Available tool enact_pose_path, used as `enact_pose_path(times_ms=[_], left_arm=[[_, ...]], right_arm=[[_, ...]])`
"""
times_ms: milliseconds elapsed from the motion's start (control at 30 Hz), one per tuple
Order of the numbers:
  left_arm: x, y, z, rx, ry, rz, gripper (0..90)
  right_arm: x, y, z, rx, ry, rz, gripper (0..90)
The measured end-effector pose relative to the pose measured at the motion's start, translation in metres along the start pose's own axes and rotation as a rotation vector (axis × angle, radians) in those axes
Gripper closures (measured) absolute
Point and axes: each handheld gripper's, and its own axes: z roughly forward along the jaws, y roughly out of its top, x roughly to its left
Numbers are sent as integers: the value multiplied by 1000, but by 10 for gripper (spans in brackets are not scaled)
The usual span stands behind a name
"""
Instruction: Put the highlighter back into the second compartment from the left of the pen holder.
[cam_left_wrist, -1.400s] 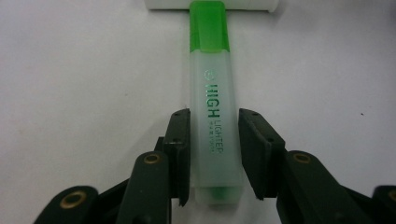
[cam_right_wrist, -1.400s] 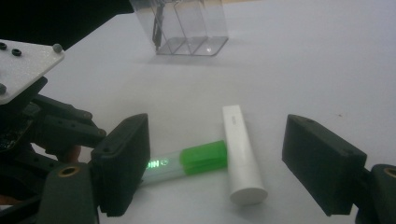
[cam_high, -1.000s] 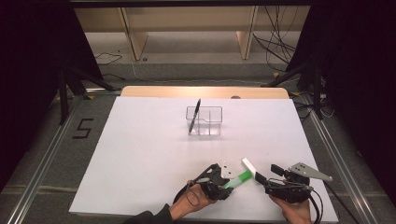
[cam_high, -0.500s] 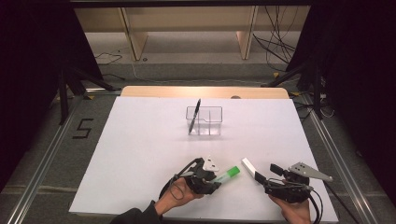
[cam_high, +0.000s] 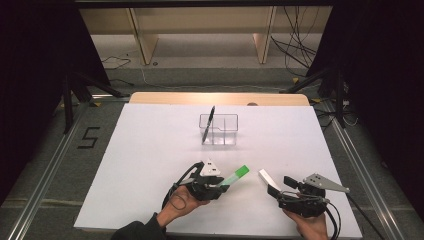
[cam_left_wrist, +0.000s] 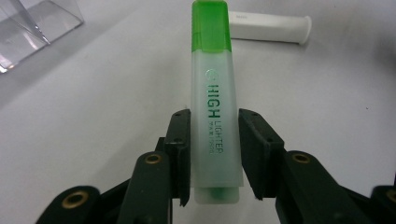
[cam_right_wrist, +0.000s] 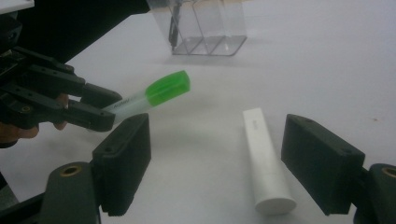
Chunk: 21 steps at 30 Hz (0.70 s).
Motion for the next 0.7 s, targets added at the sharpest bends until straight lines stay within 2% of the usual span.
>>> enact_pose_path(times_ms=[233, 367, 600, 700], left_arm=[[5, -9, -9, -83, 4, -12, 659], [7, -14, -14, -137, 15, -25, 658], [8, -18, -18, -182, 9, -46, 658], [7, -20, -20, -201, 4, -66, 658]], right_arm=[[9, 1, 10, 17, 35, 1, 250], [13, 3, 15, 15, 76, 30, 254], [23, 10, 29, 21, 119, 32, 257], [26, 14, 36, 15, 151, 57, 262]])
